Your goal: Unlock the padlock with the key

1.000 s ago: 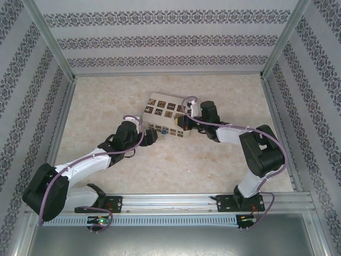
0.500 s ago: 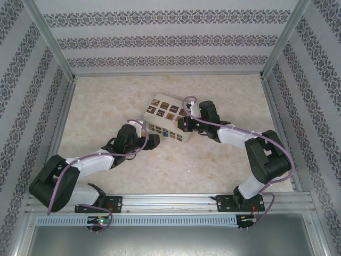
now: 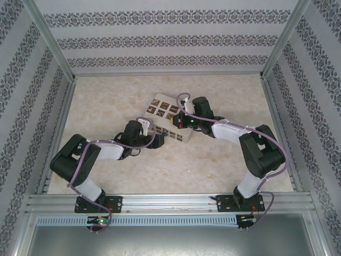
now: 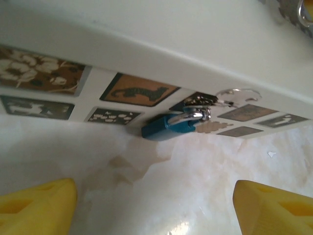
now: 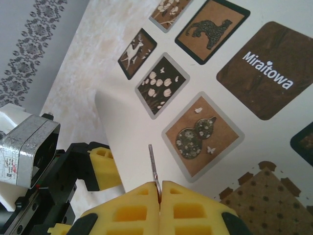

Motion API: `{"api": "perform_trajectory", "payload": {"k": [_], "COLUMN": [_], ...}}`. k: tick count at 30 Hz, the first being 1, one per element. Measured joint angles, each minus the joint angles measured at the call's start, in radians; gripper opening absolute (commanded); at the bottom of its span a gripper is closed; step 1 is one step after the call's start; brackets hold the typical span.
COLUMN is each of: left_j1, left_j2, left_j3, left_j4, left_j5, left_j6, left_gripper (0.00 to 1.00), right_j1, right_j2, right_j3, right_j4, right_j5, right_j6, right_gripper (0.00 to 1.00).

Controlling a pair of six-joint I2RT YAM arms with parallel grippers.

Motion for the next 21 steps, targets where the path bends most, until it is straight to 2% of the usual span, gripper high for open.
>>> {"api": "perform_trajectory", "payload": {"k": [11,21], "left_j1": [0.000,0.006], "left_j2": [0.131,0.174], "left_j3": [0.084,0.119], "left_j4": [0.093,0.110], "left_j5": [0.042,0.057], "left_j6": [0.005,-0.011], "left_gripper": [0.73,0.64], "right_j1": [0.006,0.006], "right_j2": [0.026,0.026], "right_j3": [0.016,0.016], "right_j4": [-0.021,-0.017], "right_j5": [0.015,0.046], "right_j6": [-0.025,-0.048], "right_gripper": [0.00,0.00]}}
